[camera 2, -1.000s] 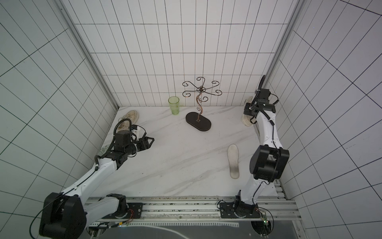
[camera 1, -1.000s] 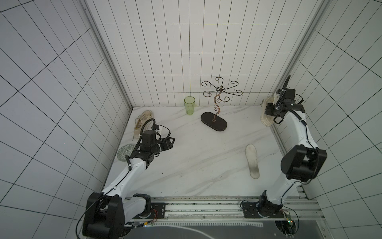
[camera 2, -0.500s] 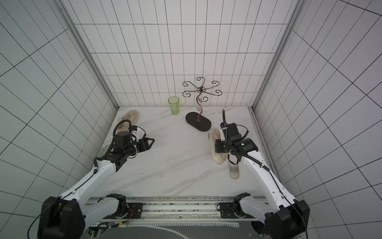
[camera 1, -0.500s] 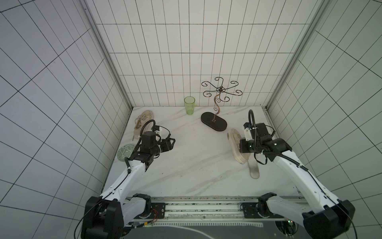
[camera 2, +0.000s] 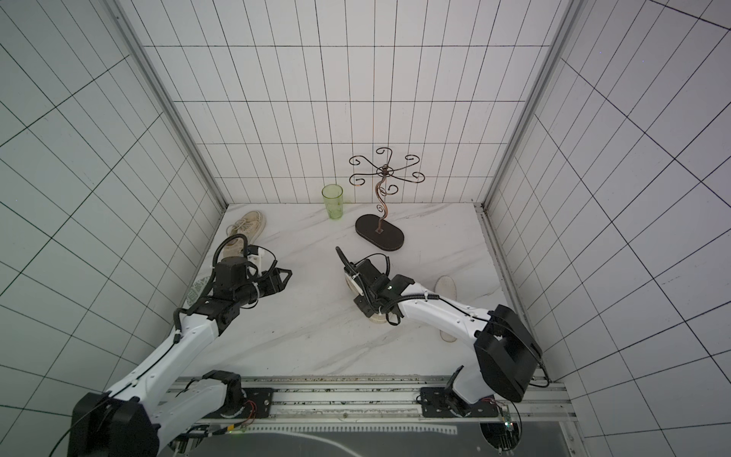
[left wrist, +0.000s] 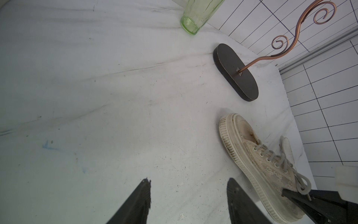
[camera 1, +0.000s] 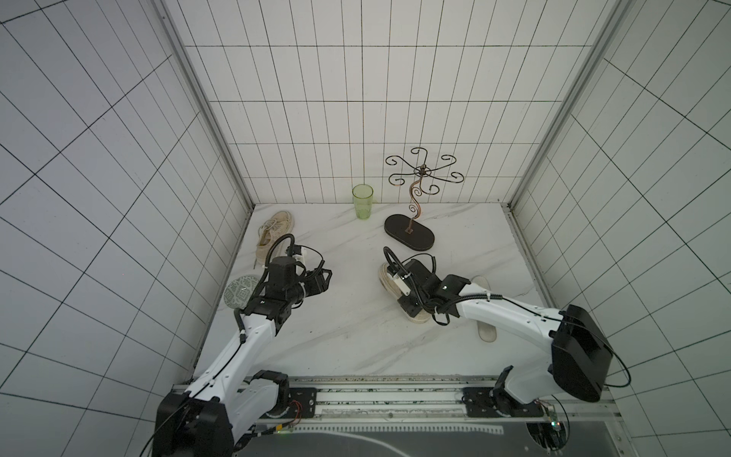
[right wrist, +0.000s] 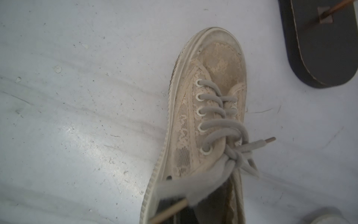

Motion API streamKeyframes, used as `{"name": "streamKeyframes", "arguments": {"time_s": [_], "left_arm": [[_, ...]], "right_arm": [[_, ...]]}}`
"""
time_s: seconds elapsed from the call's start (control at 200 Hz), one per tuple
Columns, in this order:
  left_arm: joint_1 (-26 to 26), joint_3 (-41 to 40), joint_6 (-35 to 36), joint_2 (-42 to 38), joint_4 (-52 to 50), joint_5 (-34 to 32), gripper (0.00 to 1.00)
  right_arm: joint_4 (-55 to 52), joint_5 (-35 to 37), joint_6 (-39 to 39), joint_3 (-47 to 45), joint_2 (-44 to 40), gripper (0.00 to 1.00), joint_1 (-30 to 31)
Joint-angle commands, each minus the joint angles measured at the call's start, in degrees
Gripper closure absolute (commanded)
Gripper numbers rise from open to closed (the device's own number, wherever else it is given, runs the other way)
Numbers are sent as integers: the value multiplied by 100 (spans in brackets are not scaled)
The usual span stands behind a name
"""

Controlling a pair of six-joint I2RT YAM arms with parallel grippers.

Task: Remove the insole from the shoe
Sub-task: Place the shoe at the center of the board.

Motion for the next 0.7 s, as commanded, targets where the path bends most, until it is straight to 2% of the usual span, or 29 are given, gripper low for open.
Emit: {"name": "streamKeyframes", "arguments": {"time_s": [0.0,0.155,0.215,0.255,0.285,0.365,0.48,0.58,0.695], "left_arm": [[-18,-110,53,-141,-104,-142,37],[-153,-176,160,-72,46,12,37],[-296,-185,206,26,104,-5,37],[-399,-183,215,105,167,-19,37],[-495,-184,197,179,210,-15,37],[-751,-172,126,370,346,-41,37],[-1161,-57,58,594,501,-89,37],[-1469,90,62,724,643,-120,37],[-1713,300,83,1019,918,20,37]], "right_arm": [[1446,112,-1111,-678,-173,100,205],[2302,-459,-1706,-1729,-677,100,241],[2390,-511,-1727,-1926,-733,84,230],[2334,-509,-1703,-1945,-723,69,221],[2265,-521,-1677,-1931,-704,61,213],[2202,-596,-1603,-1910,-749,51,195],[2009,-656,-1350,-1842,-1193,46,195],[1720,-594,-1003,-1786,-2066,44,148],[1321,-696,-470,-1652,-2910,44,-253]]}}
